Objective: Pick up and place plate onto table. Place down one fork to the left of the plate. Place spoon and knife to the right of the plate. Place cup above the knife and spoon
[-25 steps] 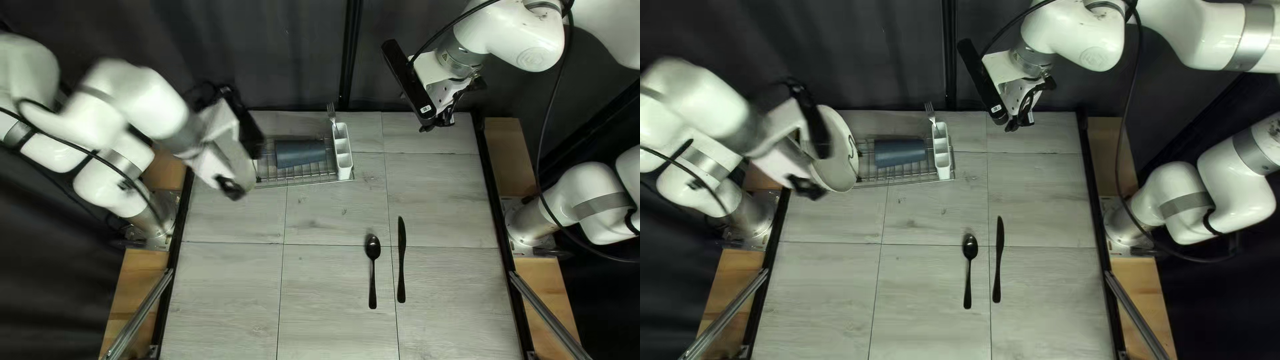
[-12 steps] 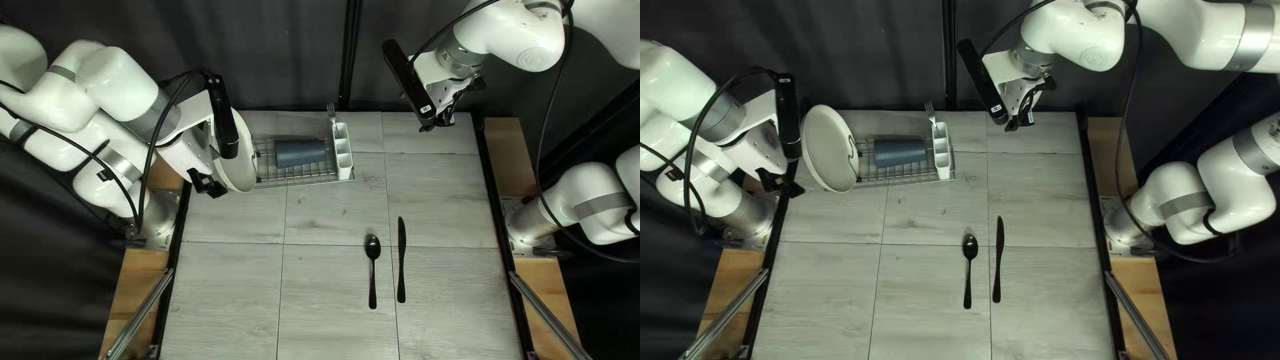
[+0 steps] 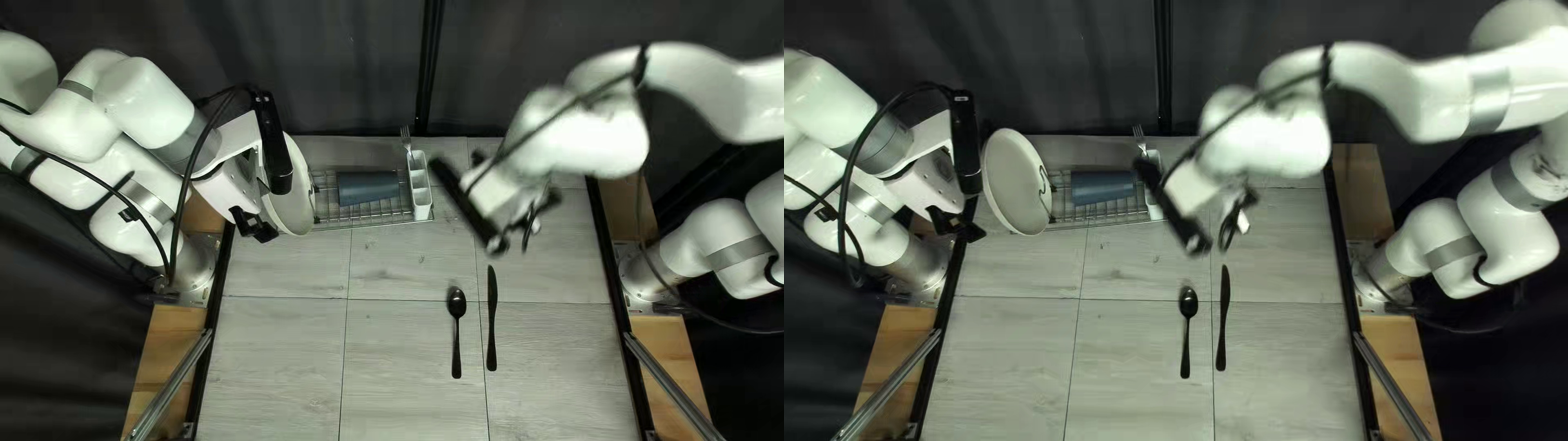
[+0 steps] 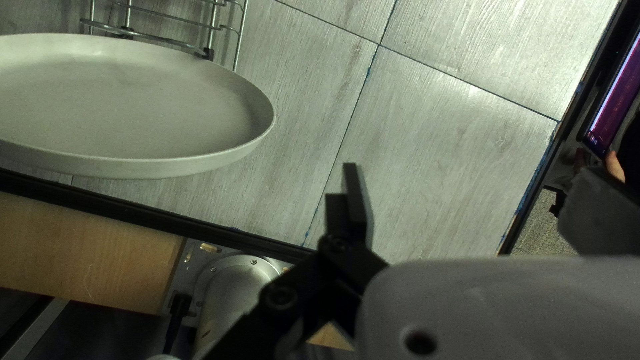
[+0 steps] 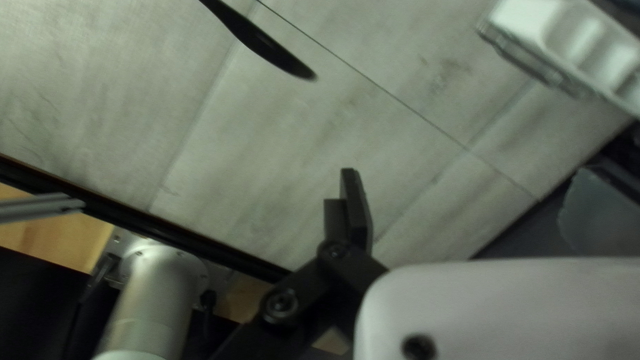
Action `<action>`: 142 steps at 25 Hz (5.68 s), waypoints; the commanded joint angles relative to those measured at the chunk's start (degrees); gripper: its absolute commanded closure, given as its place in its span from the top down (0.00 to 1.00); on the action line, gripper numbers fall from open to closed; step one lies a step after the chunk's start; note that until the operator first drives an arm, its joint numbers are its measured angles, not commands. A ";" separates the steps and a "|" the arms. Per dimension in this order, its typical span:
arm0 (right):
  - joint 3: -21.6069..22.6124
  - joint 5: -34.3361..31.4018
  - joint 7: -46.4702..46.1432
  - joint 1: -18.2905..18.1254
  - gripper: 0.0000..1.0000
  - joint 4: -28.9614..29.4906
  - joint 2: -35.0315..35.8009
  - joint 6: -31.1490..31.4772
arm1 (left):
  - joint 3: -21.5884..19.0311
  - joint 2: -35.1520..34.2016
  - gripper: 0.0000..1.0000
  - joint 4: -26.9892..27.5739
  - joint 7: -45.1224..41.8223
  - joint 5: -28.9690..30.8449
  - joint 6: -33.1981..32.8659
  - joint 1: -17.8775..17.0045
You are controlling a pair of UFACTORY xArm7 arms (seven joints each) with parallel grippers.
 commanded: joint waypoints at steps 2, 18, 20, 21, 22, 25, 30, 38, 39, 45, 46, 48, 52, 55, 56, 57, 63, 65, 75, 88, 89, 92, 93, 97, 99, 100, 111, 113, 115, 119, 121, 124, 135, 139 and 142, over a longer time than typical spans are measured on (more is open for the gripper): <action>3.85 0.33 -0.21 4.07 1.00 -2.29 8.09 -9.42 | 0.00 0.00 1.00 0.00 0.00 0.00 0.00 0.00; 8.62 -3.60 -9.29 8.06 1.00 -3.76 20.65 -21.59 | 0.00 0.00 1.00 0.00 0.00 0.00 0.00 0.00; 9.07 -4.30 -11.17 8.19 1.00 -3.99 22.25 -22.82 | 0.00 0.00 1.00 0.00 0.00 0.00 0.00 0.00; 9.46 -4.82 -12.74 8.32 1.00 -4.23 23.35 -24.12 | 0.00 0.00 1.00 0.00 0.00 0.00 0.00 0.00; 9.60 -4.99 -13.50 8.31 1.00 -4.32 23.55 -24.44 | 0.00 0.00 1.00 0.00 0.00 0.00 0.00 0.00; 10.21 -5.75 -16.37 8.15 1.00 -4.60 26.02 -27.51 | 0.00 0.00 1.00 0.00 0.00 0.00 0.00 0.00; 11.15 -5.53 -21.55 7.04 1.00 -3.51 29.65 -30.02 | 0.00 0.00 1.00 0.00 0.00 0.00 0.00 0.00; 12.22 -3.94 -27.28 4.81 0.89 -3.06 31.90 -32.15 | 0.00 0.00 1.00 0.00 0.00 0.00 0.00 0.00; 12.26 -3.87 -27.49 4.68 0.89 -3.45 31.79 -32.56 | 0.00 0.00 1.00 0.00 0.00 0.00 0.00 0.00; 12.17 -3.68 -27.70 4.13 0.82 -6.19 30.90 -35.27 | 0.00 0.00 1.00 0.00 0.00 0.00 0.00 0.00; 12.11 -3.68 -27.45 4.14 0.79 -6.66 30.61 -35.57 | 0.00 0.00 1.00 0.00 0.00 0.00 0.00 0.00; 11.94 -3.80 -26.90 4.20 0.56 -7.61 30.07 -36.25 | 0.00 0.00 1.00 0.00 0.00 0.00 0.00 0.00; 11.76 -3.84 -26.10 4.27 0.00 -8.78 29.37 -36.94 | 0.00 0.00 1.00 0.00 0.00 0.00 0.00 0.00; 11.68 -3.80 -25.69 4.32 0.00 -8.91 29.30 -37.08 | 0.00 0.00 1.00 0.00 0.00 0.00 0.00 0.00; 11.69 -3.75 -25.62 4.32 0.00 -8.79 29.37 -37.03 | 0.00 0.00 1.00 0.00 0.00 0.00 0.00 0.00; 11.68 -3.76 -25.53 4.36 0.00 -8.78 29.38 -37.02 | 0.00 0.00 1.00 0.00 0.00 0.00 0.00 0.00; 11.60 -4.73 -23.91 5.64 0.00 -8.85 27.93 -34.65 | 0.00 0.00 1.00 0.00 0.00 0.00 0.00 0.00; 11.66 -4.90 -23.39 6.03 0.00 -9.57 26.59 -33.60 | 0.00 0.00 1.00 0.00 0.00 0.00 0.00 0.00; 13.96 -5.92 -16.21 9.56 0.00 -24.95 8.24 -26.32 | 0.00 0.00 1.00 0.00 0.00 0.00 0.00 0.00; 13.77 -7.80 -14.92 9.34 0.00 -29.80 11.43 -33.82 | 0.00 0.00 1.00 0.00 0.00 0.00 0.00 0.00; 13.75 -7.92 -15.04 9.33 0.00 -29.80 11.57 -33.96 | 0.00 0.00 1.00 0.00 0.00 0.00 0.00 0.00; 13.60 -8.06 -15.26 9.14 0.00 -30.91 11.47 -35.15 | 0.00 0.00 1.00 0.00 0.00 0.00 0.00 0.00; 13.57 -8.02 -15.32 9.10 0.00 -31.16 11.48 -35.56 | 0.00 0.00 1.00 0.00 0.00 0.00 0.00 0.00; 13.33 -7.87 -15.77 8.81 0.32 -31.13 11.86 -36.27 | 0.00 0.00 1.00 0.00 0.00 0.00 0.00 0.00; 13.17 -7.94 -15.55 8.69 1.00 -31.11 10.83 -35.21 | 0.00 0.00 1.00 0.00 0.00 0.00 0.00 0.00; 13.24 -7.96 -15.27 8.77 1.00 -31.06 9.99 -34.27 | 0.00 0.00 1.00 0.00 0.00 0.00 0.00 0.00; 8.04 -7.89 -15.78 3.12 1.00 -21.04 -3.24 -11.45 | 0.00 0.00 1.00 0.00 0.00 0.00 0.00 0.00; 5.09 -6.64 -17.68 0.90 1.00 -18.71 -3.56 -9.57 | 0.00 0.00 1.00 0.00 0.00 0.00 0.00 0.00; 2.32 -5.22 -19.49 -1.02 1.00 -16.85 -3.14 -8.60 | 0.00 0.00 1.00 0.00 0.00 0.00 0.00 0.00; 0.15 -3.29 -20.32 -2.42 1.00 -14.96 -2.57 -7.48 | 0.00 0.00 1.00 0.00 0.00 0.00 0.00 0.00; 0.15 -3.29 -20.32 -2.42 1.00 -14.96 -2.57 -7.48 | 0.00 0.00 1.00 0.00 0.00 0.00 0.00 0.00; 0.15 -3.29 -20.32 -2.42 1.00 -14.96 -2.57 -7.48 | 0.00 0.00 1.00 0.00 0.00 0.00 0.00 0.00; -6.63 -1.31 -25.34 -7.43 1.00 -10.59 -2.88 -3.61 | 0.00 0.00 1.00 0.00 0.00 0.00 0.00 0.00; -10.02 0.99 -24.90 -10.16 1.00 -7.66 -4.62 0.35 | 0.00 0.00 1.00 0.00 0.00 0.00 0.00 0.00; -11.48 1.29 -23.86 -11.85 1.00 -6.87 -6.14 2.15 | 0.00 0.00 1.00 0.00 0.00 0.00 0.00 0.00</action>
